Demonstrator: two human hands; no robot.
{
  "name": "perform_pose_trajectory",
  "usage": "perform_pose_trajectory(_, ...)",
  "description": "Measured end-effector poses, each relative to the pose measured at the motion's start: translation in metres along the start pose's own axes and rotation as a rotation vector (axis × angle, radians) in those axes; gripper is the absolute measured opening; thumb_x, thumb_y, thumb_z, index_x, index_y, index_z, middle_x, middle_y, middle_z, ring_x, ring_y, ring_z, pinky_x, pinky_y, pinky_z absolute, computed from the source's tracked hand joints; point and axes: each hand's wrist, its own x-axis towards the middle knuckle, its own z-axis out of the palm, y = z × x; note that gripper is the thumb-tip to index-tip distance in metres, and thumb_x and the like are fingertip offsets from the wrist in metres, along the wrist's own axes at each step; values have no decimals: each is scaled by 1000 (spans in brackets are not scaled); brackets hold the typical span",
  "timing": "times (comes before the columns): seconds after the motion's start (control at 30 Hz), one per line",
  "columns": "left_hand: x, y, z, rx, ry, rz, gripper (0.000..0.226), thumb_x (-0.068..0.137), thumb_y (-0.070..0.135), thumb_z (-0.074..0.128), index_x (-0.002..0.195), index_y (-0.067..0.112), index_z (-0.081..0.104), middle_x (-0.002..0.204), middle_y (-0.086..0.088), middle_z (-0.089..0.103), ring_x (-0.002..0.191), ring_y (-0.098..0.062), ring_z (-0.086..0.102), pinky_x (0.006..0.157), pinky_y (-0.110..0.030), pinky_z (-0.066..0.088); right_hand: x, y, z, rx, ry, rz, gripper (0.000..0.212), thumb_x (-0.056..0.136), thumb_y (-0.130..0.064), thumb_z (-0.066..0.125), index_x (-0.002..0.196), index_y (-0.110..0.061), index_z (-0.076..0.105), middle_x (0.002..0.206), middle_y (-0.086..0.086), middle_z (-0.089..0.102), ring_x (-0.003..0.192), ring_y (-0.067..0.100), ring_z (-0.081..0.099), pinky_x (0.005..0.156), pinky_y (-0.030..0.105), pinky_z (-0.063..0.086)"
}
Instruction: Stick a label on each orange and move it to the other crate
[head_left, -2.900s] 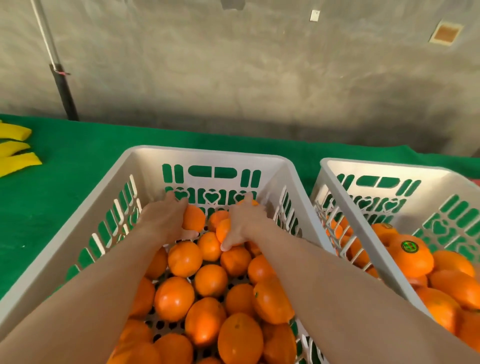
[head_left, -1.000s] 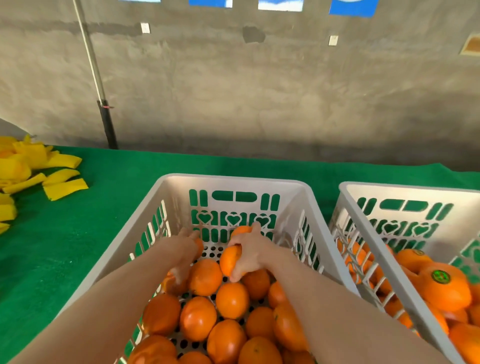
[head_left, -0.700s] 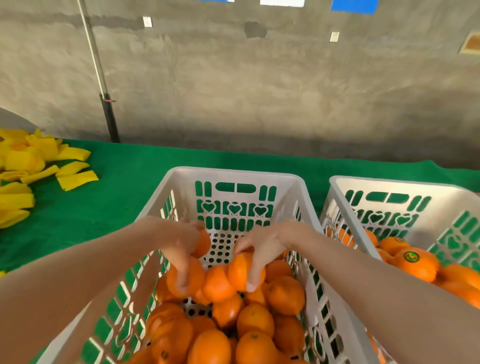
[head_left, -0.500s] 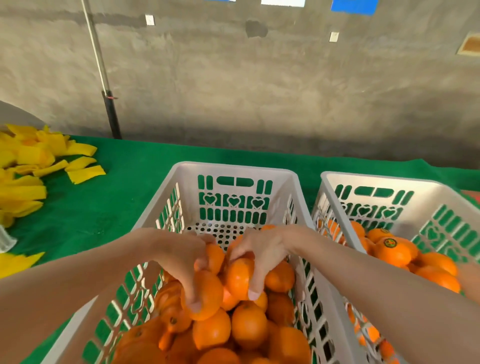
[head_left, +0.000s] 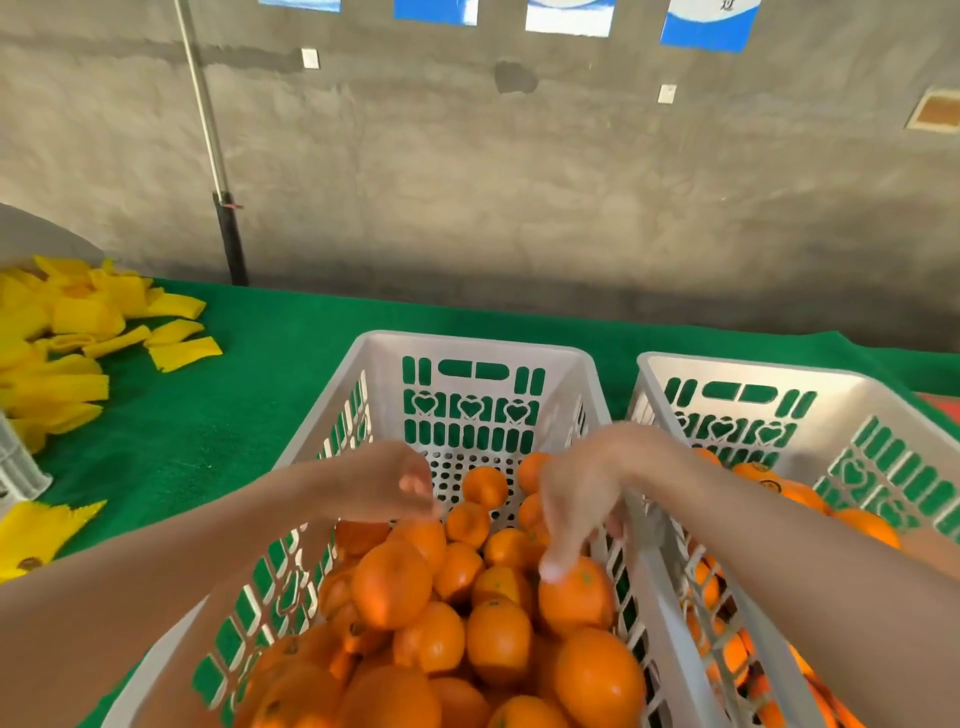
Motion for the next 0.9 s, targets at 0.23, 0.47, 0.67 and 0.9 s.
perform_pose_trajectory(0.23,82,-7,32,107,-16,-159,56,98,39,45,143,9,34,143,-11,45,127,-27,47,104,-36,41,132,8,-4,126,459,177,39,89,-16,56,125,-4,49,114,12,58,103,26,57,93,36,49)
perform_pose_trajectory(0.47,162,-12,74,-153,-42,-167,74,82,42,67,139,6,35,137,-15,47,119,-29,50,101,-41,43,205,20,43,85,462,473,81,86,-26,55,147,-1,8,144,27,11,126,45,30,71,38,49)
perform_pose_trajectory(0.67,177,-5,102,-266,110,-168,55,77,21,69,123,20,40,120,-13,49,104,-26,51,90,-38,47,218,17,52,200,571,464,70,83,-16,59,139,-11,17,143,29,13,117,44,45,66,37,41)
perform_pose_trajectory(0.9,157,-4,67,-430,84,-225,77,76,17,74,134,19,24,120,-13,44,98,-23,49,69,-30,45,193,11,38,284,707,407,72,80,-10,66,138,-12,22,142,29,18,106,38,57,75,36,51)
